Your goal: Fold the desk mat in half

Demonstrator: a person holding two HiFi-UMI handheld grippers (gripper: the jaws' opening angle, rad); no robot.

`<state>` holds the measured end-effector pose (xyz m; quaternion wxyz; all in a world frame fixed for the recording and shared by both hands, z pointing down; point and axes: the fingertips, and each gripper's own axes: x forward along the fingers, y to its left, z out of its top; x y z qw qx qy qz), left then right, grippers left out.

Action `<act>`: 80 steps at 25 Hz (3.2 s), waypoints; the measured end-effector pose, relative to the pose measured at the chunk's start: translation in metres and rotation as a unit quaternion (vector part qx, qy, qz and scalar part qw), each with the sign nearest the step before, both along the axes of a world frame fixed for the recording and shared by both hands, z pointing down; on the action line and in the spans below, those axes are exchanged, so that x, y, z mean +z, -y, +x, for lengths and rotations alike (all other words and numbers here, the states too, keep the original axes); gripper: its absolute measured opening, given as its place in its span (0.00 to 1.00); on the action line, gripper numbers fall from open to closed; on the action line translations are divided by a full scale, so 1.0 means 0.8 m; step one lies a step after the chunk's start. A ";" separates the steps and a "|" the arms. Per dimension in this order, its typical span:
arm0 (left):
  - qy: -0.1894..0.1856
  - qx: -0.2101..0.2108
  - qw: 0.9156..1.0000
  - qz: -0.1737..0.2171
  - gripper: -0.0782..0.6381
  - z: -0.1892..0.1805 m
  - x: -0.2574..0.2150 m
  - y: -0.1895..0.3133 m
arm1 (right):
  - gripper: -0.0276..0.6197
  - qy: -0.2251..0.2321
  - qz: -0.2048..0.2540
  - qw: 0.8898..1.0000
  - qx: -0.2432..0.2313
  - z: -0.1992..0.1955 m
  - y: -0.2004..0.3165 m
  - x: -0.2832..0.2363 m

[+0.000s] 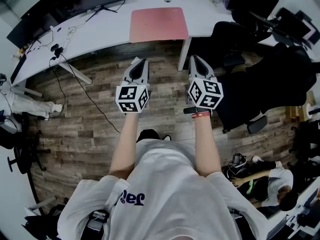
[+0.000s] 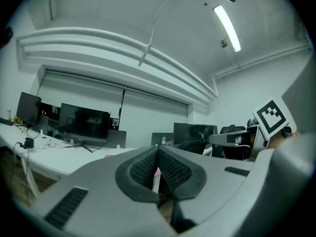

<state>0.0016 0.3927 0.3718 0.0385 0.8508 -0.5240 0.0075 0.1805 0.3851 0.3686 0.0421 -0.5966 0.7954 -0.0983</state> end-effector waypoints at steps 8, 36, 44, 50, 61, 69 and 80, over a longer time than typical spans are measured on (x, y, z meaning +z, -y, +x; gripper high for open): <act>-0.008 0.013 1.000 -0.005 0.14 0.021 0.009 -0.001 | 0.06 0.014 -0.009 1.000 0.000 0.010 0.002 0.016; -0.028 0.003 0.998 -0.051 0.14 -0.025 0.063 0.323 | 0.06 0.018 -0.068 0.997 -0.032 -0.076 0.316 0.073; -0.008 0.004 0.996 -0.087 0.14 -0.056 0.107 0.413 | 0.07 0.021 -0.102 0.994 -0.030 -0.111 0.407 0.113; -0.007 0.011 0.992 -0.122 0.14 -0.075 0.156 0.469 | 0.07 0.013 -0.131 0.991 -0.024 -0.130 0.462 0.155; -0.034 0.024 0.979 -0.200 0.19 -0.099 0.236 0.527 | 0.07 0.030 -0.183 0.983 -0.014 -0.154 0.520 0.222; -0.067 0.025 0.958 -0.276 0.28 -0.104 0.306 0.537 | 0.12 0.066 -0.242 0.968 -0.009 -0.154 0.527 0.295; -0.101 0.024 0.924 -0.368 0.40 -0.094 0.371 0.555 | 0.24 0.131 -0.303 0.944 0.000 -0.151 0.554 0.366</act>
